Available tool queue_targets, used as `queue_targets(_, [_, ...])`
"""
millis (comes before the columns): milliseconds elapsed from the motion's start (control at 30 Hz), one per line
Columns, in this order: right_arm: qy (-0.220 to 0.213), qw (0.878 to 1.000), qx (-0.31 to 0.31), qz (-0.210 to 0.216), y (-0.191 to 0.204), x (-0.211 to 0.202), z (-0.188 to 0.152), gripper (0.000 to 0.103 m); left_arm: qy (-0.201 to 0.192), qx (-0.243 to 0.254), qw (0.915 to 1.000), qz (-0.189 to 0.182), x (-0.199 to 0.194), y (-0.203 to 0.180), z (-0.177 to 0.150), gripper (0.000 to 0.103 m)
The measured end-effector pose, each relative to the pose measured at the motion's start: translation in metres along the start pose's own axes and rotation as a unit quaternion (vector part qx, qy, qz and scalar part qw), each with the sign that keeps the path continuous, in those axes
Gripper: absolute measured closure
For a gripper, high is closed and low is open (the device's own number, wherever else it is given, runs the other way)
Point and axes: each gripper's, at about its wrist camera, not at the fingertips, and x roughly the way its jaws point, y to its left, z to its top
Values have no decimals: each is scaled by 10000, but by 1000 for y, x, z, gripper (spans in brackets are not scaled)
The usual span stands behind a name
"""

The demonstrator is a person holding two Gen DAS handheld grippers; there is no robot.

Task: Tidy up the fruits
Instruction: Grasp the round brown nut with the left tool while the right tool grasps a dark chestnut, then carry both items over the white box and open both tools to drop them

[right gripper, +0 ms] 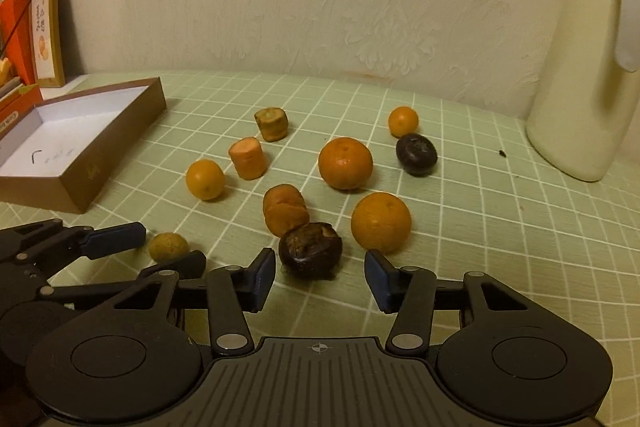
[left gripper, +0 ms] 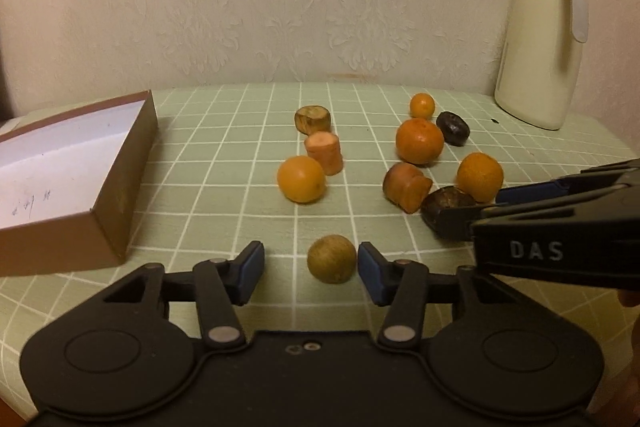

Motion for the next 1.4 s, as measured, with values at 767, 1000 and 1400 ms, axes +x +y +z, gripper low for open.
queue_targets(767, [-321,9994,153,-43,3,-13,17,68,-451,-56,9989,102,-34,22,17,88])
queue_targets(1000, [-842,9959,50,315,33,-41,40,68,-785,-155,9959,417,-69,61,34,88])
queue_targets(1400, [-1279,9836,-528,1158,125,-38,76,68,-1136,-686,9815,1378,-102,163,54,88])
